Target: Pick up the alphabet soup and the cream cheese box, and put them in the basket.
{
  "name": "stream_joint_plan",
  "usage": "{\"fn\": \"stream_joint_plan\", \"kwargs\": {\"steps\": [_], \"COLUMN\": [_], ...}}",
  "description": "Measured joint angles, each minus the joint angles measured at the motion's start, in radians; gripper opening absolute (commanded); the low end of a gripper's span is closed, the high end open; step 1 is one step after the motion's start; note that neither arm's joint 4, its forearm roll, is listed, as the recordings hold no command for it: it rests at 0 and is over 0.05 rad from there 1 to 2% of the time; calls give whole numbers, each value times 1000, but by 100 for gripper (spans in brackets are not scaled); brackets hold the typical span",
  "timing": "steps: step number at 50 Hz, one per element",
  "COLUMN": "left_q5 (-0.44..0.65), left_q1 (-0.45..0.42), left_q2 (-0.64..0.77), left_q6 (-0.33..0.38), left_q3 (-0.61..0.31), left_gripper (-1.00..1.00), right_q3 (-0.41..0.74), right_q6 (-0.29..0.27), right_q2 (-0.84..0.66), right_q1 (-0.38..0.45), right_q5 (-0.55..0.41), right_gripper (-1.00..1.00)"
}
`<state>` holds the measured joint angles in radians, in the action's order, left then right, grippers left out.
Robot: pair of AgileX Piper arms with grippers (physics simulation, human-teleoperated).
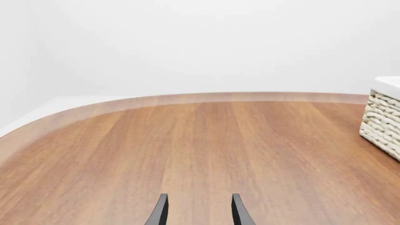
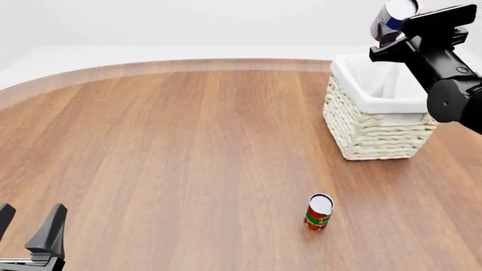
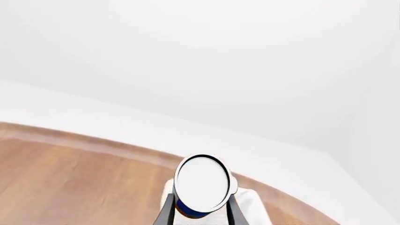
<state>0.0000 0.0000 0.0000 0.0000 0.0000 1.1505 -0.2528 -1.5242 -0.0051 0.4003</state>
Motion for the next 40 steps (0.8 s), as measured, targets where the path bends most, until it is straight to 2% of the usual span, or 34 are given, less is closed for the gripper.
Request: {"fn": "stream_joint_plan", "kwargs": {"steps": [40], "left_q5": [0], "left_q1": [0], "left_q2": [0], "left_q6": [0], "left_q3": [0], "left_gripper": [100], "right_q3": [172], "right_q6": [-53], "right_q2": [-183], "right_q1": [-80], "right_q5": [-146], "right_gripper": [-100]}}
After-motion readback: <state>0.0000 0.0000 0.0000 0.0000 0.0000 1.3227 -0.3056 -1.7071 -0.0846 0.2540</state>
